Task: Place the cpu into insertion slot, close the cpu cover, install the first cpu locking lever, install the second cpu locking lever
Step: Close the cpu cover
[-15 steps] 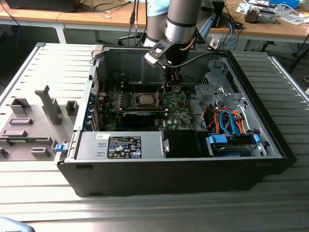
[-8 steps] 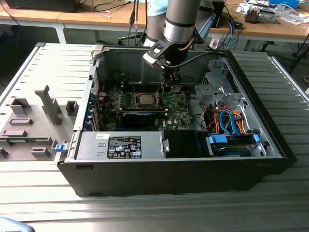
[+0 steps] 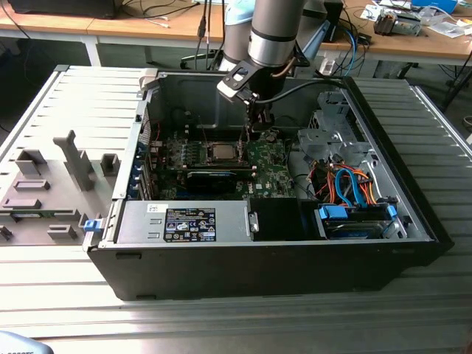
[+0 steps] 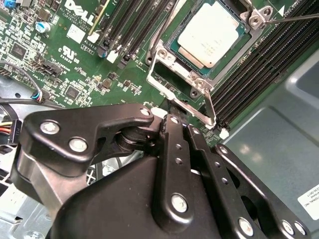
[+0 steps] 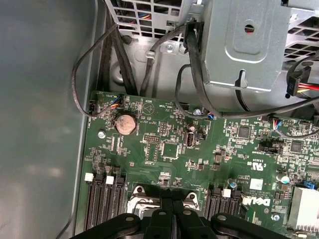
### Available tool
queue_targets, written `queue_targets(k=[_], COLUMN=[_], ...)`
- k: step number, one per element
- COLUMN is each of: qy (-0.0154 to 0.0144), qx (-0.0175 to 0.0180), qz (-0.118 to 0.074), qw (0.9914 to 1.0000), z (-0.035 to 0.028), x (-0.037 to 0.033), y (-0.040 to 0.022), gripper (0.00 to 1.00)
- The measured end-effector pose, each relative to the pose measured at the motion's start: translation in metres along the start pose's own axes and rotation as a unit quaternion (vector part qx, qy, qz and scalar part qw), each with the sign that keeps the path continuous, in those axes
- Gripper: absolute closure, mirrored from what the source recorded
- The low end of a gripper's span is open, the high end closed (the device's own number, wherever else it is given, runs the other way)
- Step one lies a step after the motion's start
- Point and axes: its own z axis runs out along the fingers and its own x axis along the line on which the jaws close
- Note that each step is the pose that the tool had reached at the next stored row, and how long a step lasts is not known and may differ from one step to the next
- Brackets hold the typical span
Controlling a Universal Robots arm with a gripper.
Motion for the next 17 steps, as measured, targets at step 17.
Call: queue_targets(k=[17], qy=[0.0], qx=[0.0], qz=[0.0], qw=[1.0], z=[0.0009], x=[0.0008], y=[-0.0054], gripper=[0.89])
